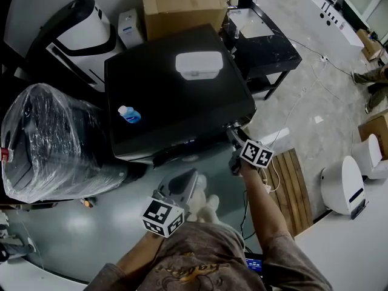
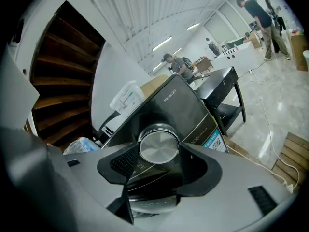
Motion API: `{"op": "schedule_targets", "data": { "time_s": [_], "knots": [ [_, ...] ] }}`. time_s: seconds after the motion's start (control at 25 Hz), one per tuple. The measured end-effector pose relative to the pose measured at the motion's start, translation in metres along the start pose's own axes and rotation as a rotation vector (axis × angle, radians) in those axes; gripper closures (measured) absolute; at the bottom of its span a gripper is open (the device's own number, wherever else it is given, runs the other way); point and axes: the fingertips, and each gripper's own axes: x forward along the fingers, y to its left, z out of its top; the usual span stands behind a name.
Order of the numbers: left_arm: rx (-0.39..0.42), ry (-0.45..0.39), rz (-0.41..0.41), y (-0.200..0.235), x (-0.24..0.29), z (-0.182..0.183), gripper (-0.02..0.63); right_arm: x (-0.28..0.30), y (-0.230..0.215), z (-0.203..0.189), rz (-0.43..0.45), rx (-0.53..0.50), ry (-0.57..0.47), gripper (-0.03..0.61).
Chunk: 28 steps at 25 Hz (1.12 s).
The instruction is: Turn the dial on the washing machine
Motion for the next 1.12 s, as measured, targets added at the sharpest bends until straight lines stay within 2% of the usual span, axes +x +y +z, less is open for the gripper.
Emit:
{"op": "schedule_targets", "data": {
  "time_s": [0.24,0.64,1.12],
  "knots": [
    [-0.005,0.002,0.006,0.0026,-0.0032,-0.0017,0.617,-0.0012,-0.0006,-0.0007,0.016,0.083,0.001,0.330],
    [-0.001,0.007,0.000,0.0059,-0.0008,-0.0027,0.617,-0.0009,-0.0055,-0.0001,0.076,0.334,-0.066,0.331],
    [-0.002,0.004,-0.003,0.0072,-0.0009,-0.0010,0.616,-0.0018,-0.0095,-0.0029,0.113,0.492,-0.087,0.331]
  ]
}}
